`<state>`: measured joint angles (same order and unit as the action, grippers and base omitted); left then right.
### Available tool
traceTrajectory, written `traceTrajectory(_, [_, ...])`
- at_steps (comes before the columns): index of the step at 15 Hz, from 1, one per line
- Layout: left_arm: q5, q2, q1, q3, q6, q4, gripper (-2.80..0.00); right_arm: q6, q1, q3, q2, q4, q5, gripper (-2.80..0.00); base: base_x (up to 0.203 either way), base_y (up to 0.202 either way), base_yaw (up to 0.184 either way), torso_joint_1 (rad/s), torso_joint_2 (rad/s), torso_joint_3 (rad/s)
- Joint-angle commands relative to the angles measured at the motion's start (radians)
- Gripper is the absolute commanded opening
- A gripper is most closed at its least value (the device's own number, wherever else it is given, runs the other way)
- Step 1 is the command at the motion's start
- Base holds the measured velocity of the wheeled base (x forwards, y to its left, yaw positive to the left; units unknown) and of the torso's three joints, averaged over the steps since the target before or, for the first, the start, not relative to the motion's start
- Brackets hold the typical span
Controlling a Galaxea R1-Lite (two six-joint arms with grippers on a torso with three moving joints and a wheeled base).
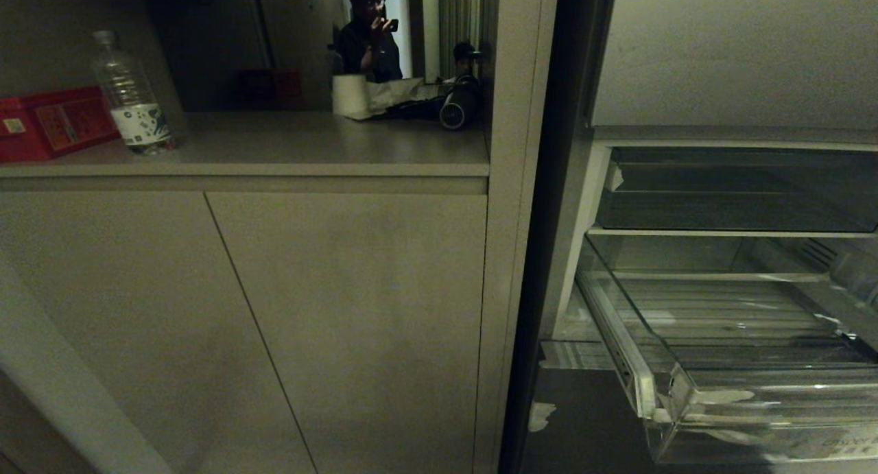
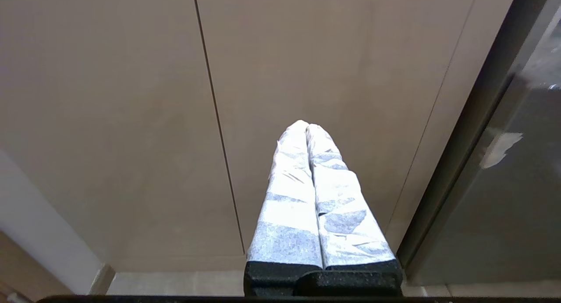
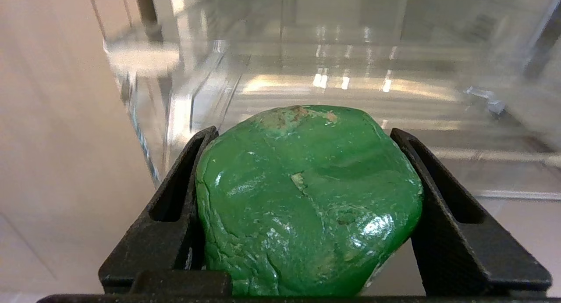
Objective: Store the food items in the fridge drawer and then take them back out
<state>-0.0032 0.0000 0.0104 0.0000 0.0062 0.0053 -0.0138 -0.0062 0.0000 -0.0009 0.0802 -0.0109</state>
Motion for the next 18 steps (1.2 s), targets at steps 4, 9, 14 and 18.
traceTrajectory(4, [0.000,0.002,0.000,0.000,0.000,0.001,-2.80,0.000,0.000,0.031,-0.001,0.001,0.000,-2.80,0.000,0.000,0.000,0.229,-0.53,-0.306])
traceTrajectory(9, [0.000,0.002,0.000,0.000,0.000,-0.001,-2.80,0.000,0.000,0.031,-0.001,0.001,0.000,-2.80,0.000,0.000,0.000,0.221,-0.49,-0.276])
traceTrajectory(14, [0.000,0.002,0.000,0.000,-0.001,0.000,-2.80,0.000,0.000,0.031,-0.001,0.000,0.000,-2.80,0.000,0.000,0.000,0.164,-0.35,-0.189])
traceTrajectory(18, [0.000,0.001,0.000,0.000,0.000,0.001,-2.80,0.000,-0.002,0.030,0.042,0.001,0.000,-2.80,0.000,0.000,0.000,0.072,-0.16,-0.085])
